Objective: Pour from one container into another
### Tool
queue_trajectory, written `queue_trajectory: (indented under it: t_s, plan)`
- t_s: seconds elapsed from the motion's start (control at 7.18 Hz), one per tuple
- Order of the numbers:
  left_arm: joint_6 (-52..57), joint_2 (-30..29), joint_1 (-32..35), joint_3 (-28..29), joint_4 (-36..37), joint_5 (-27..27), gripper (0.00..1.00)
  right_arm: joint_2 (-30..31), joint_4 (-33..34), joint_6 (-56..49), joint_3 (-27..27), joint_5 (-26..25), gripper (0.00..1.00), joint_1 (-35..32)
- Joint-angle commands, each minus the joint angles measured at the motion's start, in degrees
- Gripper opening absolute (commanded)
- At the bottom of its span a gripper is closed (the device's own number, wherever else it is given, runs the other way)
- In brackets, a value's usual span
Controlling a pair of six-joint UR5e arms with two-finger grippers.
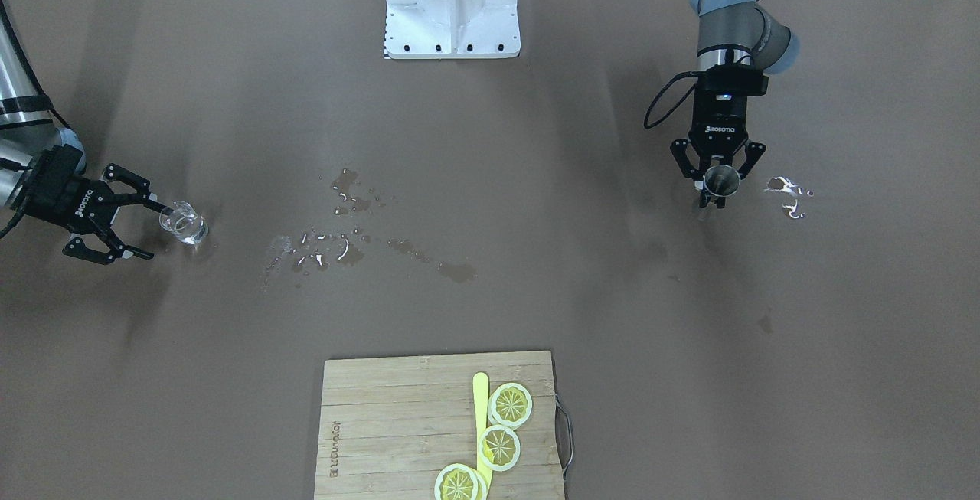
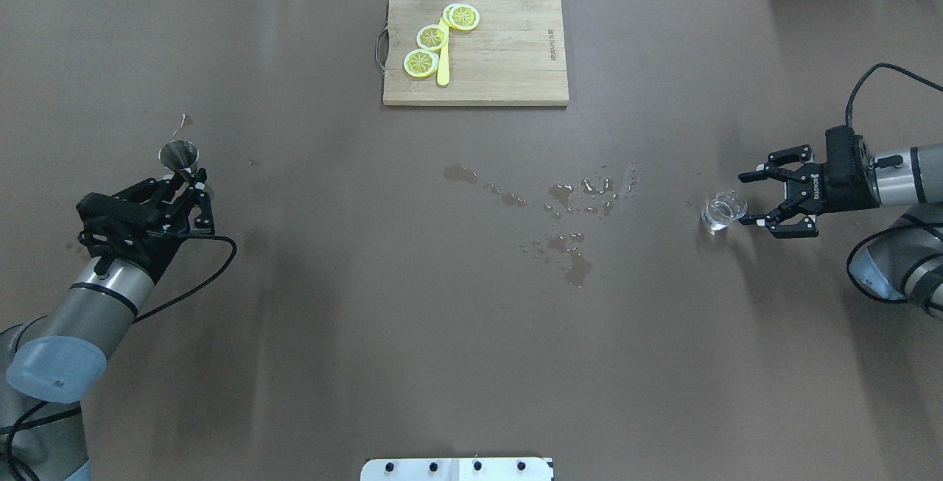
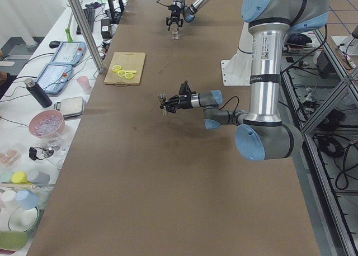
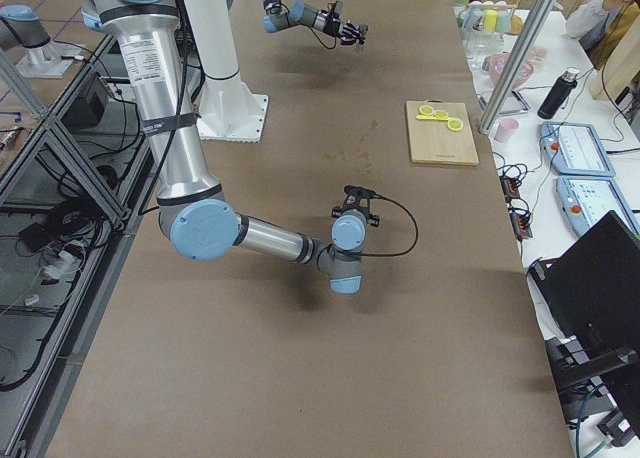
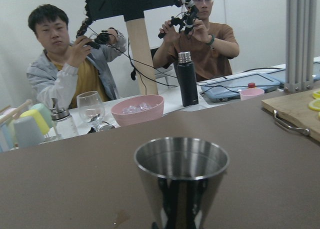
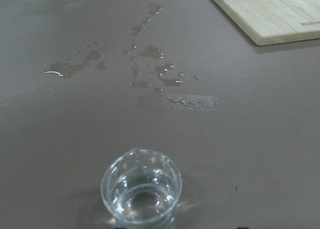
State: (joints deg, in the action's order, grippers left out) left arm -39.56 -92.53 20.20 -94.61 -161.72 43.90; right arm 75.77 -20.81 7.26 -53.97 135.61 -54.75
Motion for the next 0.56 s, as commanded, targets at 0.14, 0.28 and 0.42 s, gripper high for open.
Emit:
queue_trajectory:
  t_s: [0.14,0.28,0.42]
  plan:
    - [5.54,-8.43,4.72,-0.31,-1.49,16.57,0.00,-0.19,-0.02,0.04,0.00,-2.10,0.80,1.92]
    - [5.80,-11.06,6.41,0.39,-1.84,21.44,0.00,-0.19,-0.02,0.21,-0.08,-2.97,0.80,2.63]
    - [8.94,-14.74,6.52,2.40,-1.84,23.49,0.00,-0.19,-0.02,0.21,-0.08,-3.33,0.80,2.89]
